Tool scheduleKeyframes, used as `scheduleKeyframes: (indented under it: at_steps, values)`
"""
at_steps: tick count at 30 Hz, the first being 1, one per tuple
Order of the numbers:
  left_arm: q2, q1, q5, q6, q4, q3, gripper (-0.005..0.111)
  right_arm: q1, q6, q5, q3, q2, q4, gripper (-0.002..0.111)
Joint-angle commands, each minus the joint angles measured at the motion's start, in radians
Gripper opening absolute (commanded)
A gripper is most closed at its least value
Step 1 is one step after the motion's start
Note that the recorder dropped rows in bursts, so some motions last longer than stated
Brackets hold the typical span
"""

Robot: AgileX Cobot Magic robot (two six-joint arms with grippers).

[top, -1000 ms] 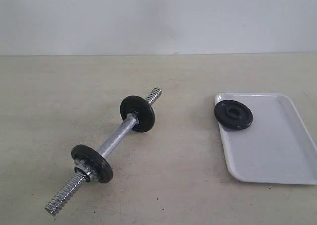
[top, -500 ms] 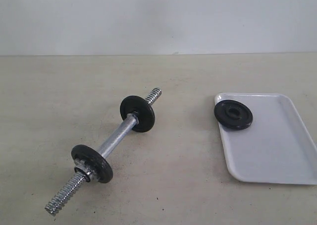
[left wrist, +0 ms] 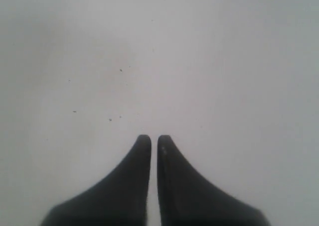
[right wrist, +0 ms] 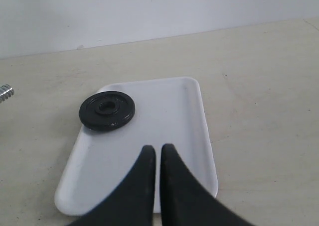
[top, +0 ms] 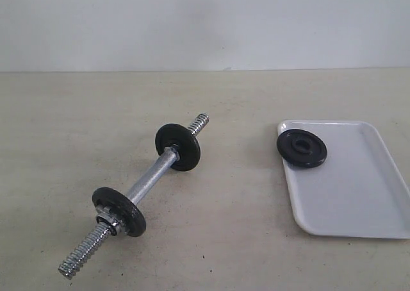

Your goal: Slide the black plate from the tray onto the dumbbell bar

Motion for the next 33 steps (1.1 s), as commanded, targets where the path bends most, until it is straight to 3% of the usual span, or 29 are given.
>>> scheduleKeyframes:
  at_steps: [1,3,5,8,10,17,22,27,33]
  values:
    - [0.176,-0.006,0.191,0.019,0.059,-0.102,0.004,-0.001,0.001,0.0,-0.001,-0.002,-0.001,0.0]
    - [0.282,-0.038,0.295,0.141,0.031,-0.152,0.004,-0.001,0.001,0.0,-0.001,-0.002,-0.001,0.0]
    - [0.428,-0.082,0.468,0.392,-0.123,-0.219,0.004,-0.001,0.001,0.0,-0.001,-0.002,-0.001,0.0]
    - [0.657,-0.11,0.759,0.899,-0.576,-0.368,0.004,-0.001,0.001,0.0,-0.001,-0.002,-0.001,0.0]
    - [0.767,-0.11,0.879,1.085,-0.791,-0.449,0.004,-0.001,0.001,0.0,-0.001,-0.002,-0.001,0.0]
    - [1.003,-0.115,1.113,1.259,-1.13,-0.599,0.004,-0.001,0.001,0.0,-0.001,-0.002,-0.001,0.0]
    - [1.144,-0.235,1.17,1.281,-1.119,-0.675,0.008,-0.001,0.001,0.0,-0.001,-0.002,-0.001,0.0]
    - [1.275,-0.351,1.139,1.21,-1.031,-0.755,0.036,-0.001,0.001,0.0,-0.001,-0.002,-0.001,0.0]
    - [1.421,-0.436,1.083,1.198,-0.991,-0.794,0.072,-0.001,0.001,0.0,-0.001,-0.002,-0.001,0.0]
